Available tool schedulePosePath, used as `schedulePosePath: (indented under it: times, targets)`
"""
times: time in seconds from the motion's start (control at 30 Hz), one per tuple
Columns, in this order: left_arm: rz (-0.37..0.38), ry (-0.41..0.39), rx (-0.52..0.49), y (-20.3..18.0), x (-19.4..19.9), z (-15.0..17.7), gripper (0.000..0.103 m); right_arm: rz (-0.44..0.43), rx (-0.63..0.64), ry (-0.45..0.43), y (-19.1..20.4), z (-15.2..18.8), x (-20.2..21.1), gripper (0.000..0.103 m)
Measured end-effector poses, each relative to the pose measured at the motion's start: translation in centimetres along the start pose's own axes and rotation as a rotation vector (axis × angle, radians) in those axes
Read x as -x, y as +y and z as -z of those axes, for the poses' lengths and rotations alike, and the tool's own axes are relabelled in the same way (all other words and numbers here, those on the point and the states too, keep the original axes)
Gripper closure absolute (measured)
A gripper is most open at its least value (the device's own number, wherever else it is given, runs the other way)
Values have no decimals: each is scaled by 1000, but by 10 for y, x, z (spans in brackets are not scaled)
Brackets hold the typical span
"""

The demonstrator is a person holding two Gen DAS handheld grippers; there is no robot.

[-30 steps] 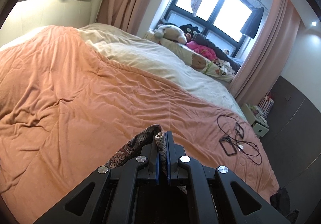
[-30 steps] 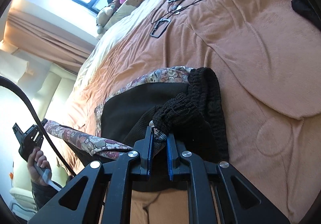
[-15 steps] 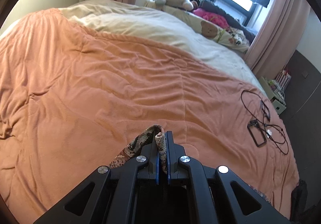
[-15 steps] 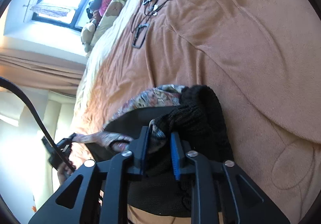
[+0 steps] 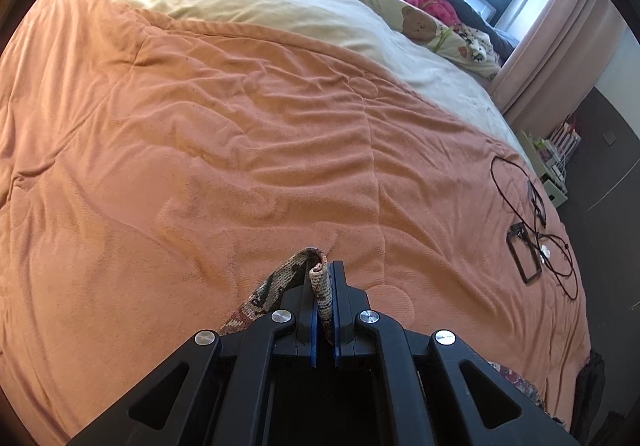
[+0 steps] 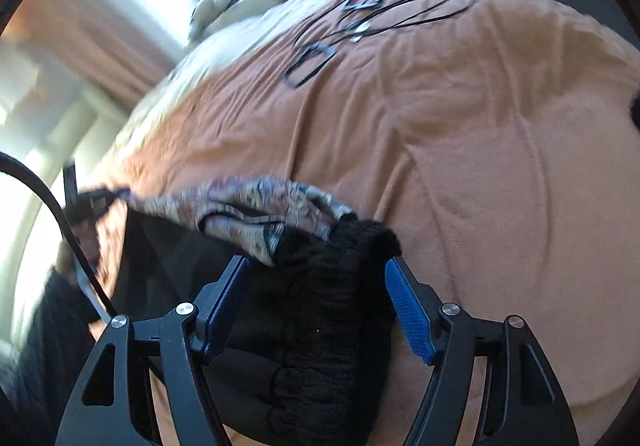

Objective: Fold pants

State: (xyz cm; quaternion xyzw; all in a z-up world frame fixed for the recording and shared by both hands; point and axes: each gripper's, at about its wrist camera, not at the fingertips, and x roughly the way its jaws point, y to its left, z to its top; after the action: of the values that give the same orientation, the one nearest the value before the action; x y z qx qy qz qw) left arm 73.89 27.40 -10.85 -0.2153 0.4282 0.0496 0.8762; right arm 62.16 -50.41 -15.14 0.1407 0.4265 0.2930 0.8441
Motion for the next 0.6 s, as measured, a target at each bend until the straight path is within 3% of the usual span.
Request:
schedulePosePath:
  times: [0.07, 0.1, 0.13, 0.33, 0.37, 0.6]
  targets:
    - [-11, 5, -20, -3, -3, -1, 98, 30, 39, 4, 5, -1, -8, 36]
    - [-13, 8, -22, -3, -5, -2, 98, 42, 48, 8, 6, -1, -13, 44]
    - [-13, 12, -20, -4, -7, -3, 98, 49, 52, 9, 6, -2, -16, 73]
    - [-35, 20, -12, -8, -20, -13, 98, 92, 30, -43, 12, 0, -8, 88]
    - [-35, 21, -7, -8, -23, -15, 98, 94, 16, -52, 11, 0, -6, 95]
    - [-64, 52, -12, -21, -57, -22, 97, 134, -47, -80, 9, 8, 2, 95]
